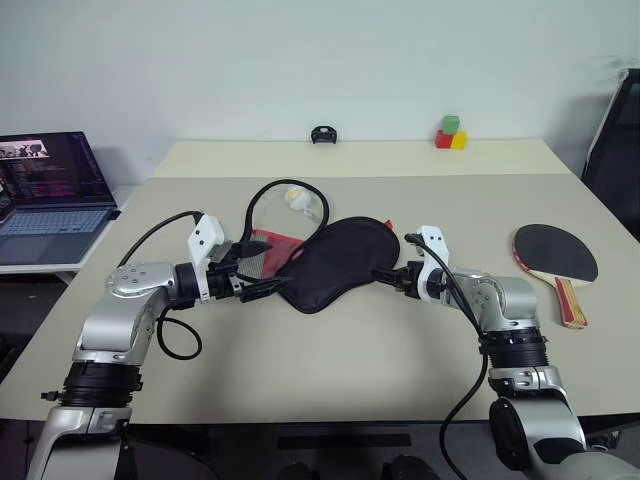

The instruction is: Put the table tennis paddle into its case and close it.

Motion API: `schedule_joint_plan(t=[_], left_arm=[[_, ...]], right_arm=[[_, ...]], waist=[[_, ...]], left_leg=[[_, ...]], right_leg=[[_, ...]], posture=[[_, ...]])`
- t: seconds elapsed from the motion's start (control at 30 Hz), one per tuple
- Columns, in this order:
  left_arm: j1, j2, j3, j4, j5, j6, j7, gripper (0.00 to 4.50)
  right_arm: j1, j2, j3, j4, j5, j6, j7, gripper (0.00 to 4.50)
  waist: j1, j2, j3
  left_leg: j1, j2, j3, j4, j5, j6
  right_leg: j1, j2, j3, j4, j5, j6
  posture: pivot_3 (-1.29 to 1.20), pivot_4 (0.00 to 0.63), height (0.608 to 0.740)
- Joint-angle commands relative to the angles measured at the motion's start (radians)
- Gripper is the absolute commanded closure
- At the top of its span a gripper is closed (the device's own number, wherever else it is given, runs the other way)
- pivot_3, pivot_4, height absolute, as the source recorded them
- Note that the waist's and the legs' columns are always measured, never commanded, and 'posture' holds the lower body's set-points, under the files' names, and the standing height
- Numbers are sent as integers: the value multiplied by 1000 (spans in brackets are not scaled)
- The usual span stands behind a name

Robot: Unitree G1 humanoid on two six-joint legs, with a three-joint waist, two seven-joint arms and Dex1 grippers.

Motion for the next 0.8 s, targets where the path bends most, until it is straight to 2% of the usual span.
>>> schedule_joint_plan(t=[0.03, 0.6, 0.8], left_arm=[[-24, 13, 32, -22, -16, -7, 0, 0], [-13, 14, 36, -23, -5, -17, 14, 0], [-4, 12, 31, -33, -2, -16, 19, 0]], right_arm=[[-36, 48, -1, 20, 33, 16, -6, 571], [-65, 210, -43, 67, 50, -25, -103, 571], [-24, 257, -95, 35, 82, 13, -172, 2457]], waist=[[-6, 0, 0], [-15, 0, 0], [-15, 0, 0]], left_leg=[[0, 0, 0, 0, 0, 0], [1, 0, -1, 0, 2, -3], [0, 0, -1, 0, 2, -3]], right_leg=[[0, 0, 0, 1, 0, 0], [-1, 0, 1, 5, 0, 0], [-2, 0, 0, 6, 0, 0]], posture=[[0, 150, 740], [0, 150, 740], [0, 150, 740]])
